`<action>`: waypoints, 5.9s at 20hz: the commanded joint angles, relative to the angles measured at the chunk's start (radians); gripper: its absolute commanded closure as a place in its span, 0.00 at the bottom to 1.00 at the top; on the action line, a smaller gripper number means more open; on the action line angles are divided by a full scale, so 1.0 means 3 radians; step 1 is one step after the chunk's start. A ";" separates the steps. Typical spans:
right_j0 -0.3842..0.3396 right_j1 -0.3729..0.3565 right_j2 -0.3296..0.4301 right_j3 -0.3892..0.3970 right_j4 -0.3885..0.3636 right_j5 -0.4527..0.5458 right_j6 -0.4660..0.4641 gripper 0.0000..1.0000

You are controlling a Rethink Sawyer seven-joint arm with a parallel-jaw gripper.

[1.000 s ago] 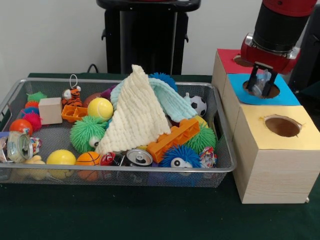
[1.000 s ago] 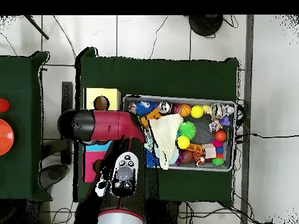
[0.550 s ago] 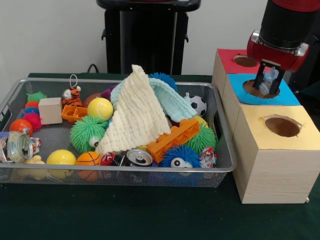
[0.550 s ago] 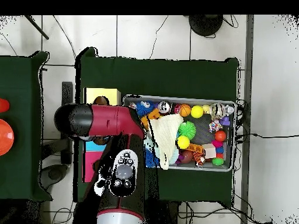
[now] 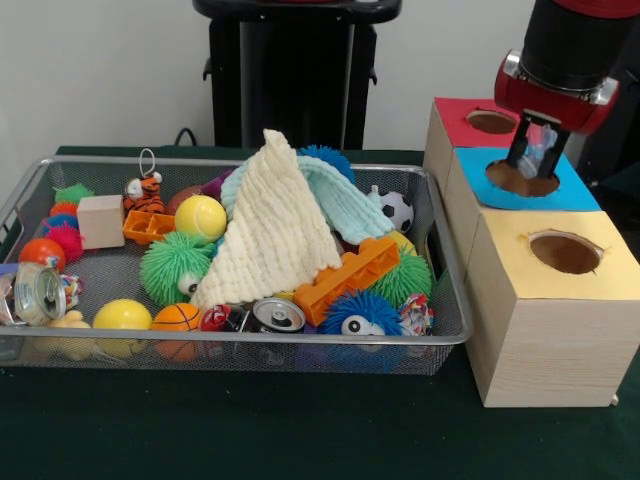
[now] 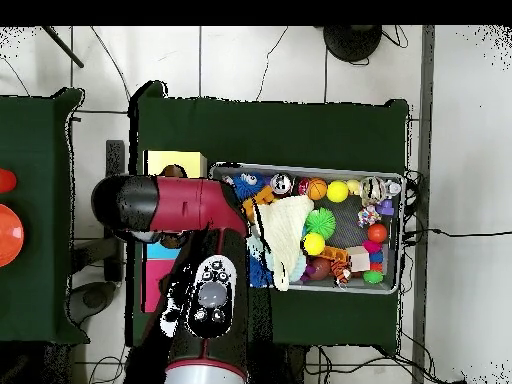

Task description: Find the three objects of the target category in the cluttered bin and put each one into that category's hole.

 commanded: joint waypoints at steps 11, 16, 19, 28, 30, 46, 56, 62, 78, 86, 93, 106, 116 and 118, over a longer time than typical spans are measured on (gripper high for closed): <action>-0.0026 0.0059 -0.0010 -0.0091 0.0070 0.0264 0.0675 0.00; -0.0115 -0.0013 0.0012 -0.0086 0.0061 0.0331 0.0542 0.00; -0.0153 -0.0044 0.0027 -0.0047 0.0060 0.0320 0.0485 0.00; -0.0169 -0.0197 0.0037 -0.0020 0.0017 0.0510 0.0421 0.00; -0.0179 -0.0239 0.0050 0.0021 0.0009 0.0564 0.0389 0.00; -0.0117 -0.0561 -0.0069 0.0395 -0.0349 0.0484 0.0163 0.00; -0.0045 -0.0724 -0.0096 0.0834 -0.0395 0.0246 0.0232 0.00; 0.0106 -0.0755 -0.0163 0.1022 -0.0396 -0.0017 0.0408 0.00; 0.0163 -0.0589 -0.0067 0.1357 -0.0239 -0.0543 0.0509 1.00; 0.0171 -0.0454 0.0014 0.1394 -0.0145 -0.0737 0.0510 1.00; 0.0212 -0.0358 0.0079 0.1329 -0.0059 -0.0813 0.0542 1.00; 0.0239 -0.0347 0.0220 0.1270 0.0145 -0.0573 0.0548 1.00; 0.0250 -0.0320 0.0260 0.1195 0.0234 -0.0532 0.0555 1.00; 0.0259 -0.0296 0.0260 0.1166 0.0244 -0.0540 0.0565 1.00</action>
